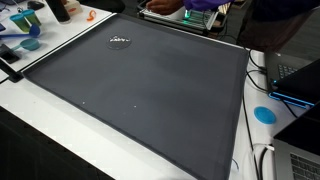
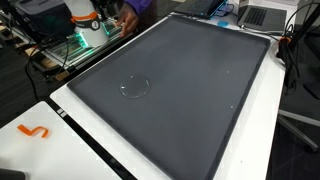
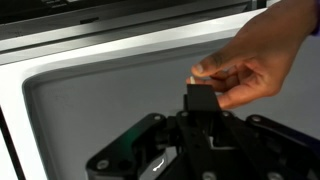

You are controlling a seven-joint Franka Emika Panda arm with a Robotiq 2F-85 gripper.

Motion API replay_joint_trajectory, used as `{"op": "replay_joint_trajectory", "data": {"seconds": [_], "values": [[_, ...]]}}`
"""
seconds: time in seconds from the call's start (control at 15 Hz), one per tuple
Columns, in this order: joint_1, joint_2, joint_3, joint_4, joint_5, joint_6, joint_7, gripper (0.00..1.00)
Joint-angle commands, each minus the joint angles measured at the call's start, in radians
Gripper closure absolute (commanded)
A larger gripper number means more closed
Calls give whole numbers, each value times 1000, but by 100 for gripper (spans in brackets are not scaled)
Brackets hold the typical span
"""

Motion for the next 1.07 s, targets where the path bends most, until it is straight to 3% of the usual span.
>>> {"op": "replay_joint_trajectory", "data": {"seconds": [0.0, 0.4, 0.47, 1.0], "values": [[-2, 5, 0, 5, 6, -12, -4, 96], [-1, 5, 1, 6, 1, -9, -25, 96], [-1, 6, 1, 8, 0, -11, -27, 86], [-1, 6, 1, 10, 0, -11, -27, 86]]}}
